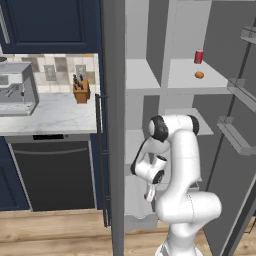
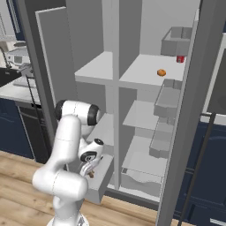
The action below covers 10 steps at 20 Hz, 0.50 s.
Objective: Take the mushroom and tangerine from the fridge shelf and place them in the freezer drawer to begin freezing them.
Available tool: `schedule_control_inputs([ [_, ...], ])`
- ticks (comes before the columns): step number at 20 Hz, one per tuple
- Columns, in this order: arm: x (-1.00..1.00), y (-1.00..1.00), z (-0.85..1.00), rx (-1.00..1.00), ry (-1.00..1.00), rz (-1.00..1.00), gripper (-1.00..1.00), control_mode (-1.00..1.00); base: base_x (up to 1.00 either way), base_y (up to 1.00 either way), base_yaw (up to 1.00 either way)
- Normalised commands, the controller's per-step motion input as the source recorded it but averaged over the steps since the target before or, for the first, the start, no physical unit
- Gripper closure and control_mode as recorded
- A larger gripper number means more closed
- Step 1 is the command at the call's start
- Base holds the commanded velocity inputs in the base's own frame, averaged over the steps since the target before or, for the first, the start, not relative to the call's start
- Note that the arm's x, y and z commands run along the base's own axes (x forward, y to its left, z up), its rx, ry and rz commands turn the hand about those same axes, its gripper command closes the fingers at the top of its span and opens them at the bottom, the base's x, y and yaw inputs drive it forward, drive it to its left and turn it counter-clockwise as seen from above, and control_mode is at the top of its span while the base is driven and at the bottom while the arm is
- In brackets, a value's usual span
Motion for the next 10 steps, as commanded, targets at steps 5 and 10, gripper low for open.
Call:
schedule_control_inputs([
  [5,0.0,0.13,-0.32,0.0,0.0,0.04,1.0,-1.0,0.0,0.0,0.0],
  [10,0.01,0.13,-0.2,0.0,0.0,0.03,1.0,-1.0,0.0,0.0,0.0],
])
